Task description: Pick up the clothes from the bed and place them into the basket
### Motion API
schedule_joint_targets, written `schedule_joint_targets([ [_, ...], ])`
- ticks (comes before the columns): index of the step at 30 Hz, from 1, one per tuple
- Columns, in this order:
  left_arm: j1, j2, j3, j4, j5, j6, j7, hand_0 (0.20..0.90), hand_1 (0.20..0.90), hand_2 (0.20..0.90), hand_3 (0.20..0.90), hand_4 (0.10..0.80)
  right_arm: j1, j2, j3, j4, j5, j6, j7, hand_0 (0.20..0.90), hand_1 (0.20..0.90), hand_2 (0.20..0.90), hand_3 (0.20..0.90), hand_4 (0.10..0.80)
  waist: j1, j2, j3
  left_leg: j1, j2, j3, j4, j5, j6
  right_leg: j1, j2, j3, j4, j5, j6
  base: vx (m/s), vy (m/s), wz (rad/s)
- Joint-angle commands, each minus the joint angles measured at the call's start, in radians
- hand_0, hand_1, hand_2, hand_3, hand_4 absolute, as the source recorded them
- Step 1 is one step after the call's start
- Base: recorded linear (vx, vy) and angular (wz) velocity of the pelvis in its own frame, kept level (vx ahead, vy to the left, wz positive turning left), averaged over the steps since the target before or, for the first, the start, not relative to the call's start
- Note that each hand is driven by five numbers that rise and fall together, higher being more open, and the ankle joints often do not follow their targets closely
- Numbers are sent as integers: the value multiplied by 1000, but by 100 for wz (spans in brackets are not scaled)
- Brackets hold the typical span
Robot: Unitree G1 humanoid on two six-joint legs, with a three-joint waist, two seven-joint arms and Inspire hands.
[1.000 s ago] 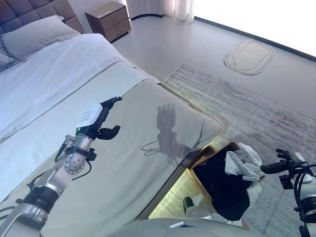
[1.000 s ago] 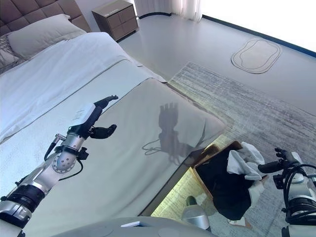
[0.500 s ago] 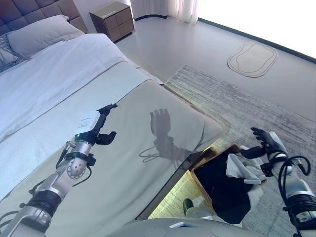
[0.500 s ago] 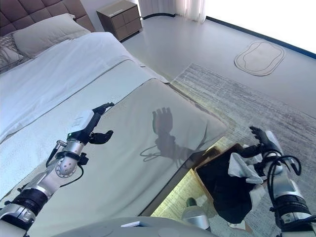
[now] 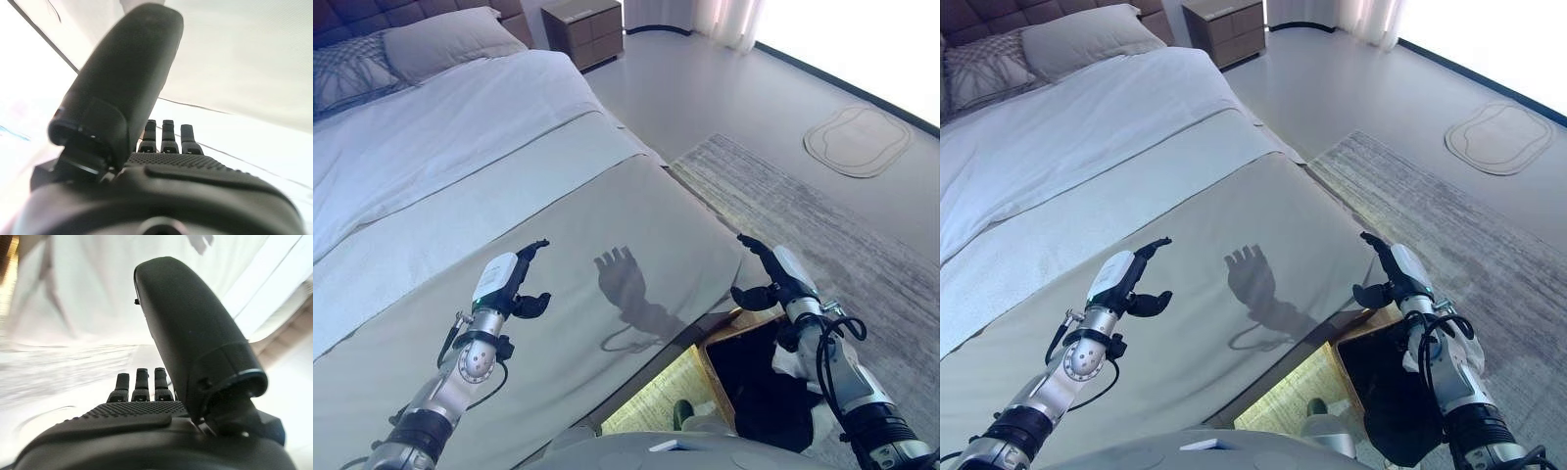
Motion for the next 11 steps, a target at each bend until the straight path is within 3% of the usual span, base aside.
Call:
schedule_joint_targets([
  [1,-62,10,73,-13,-46,-39,18,900,900,900,900,800,-48,-46,-30,-123,-39,-95,-42,900,900,900,900,800,19,-17,-55,5,-3,-19,18,-72,-9,-61,12,-26,127,-85,15,51,17,9],
  [7,-38,-1,68,-37,-65,-24,-14,900,900,900,900,800,-50,-64,2,-119,-194,-62,-102,900,900,900,900,800,48,-22,-48,2,-12,-44,22,-72,-5,-49,13,-47,141,-99,11,28,15,15],
  [11,-35,0,45,-43,-78,-23,-39,900,900,900,900,800,-57,-68,36,-121,-166,-27,-98,900,900,900,900,800,62,-23,-42,1,-15,-60,25,-73,-4,-41,8,-61,150,-106,11,13,9,8],
])
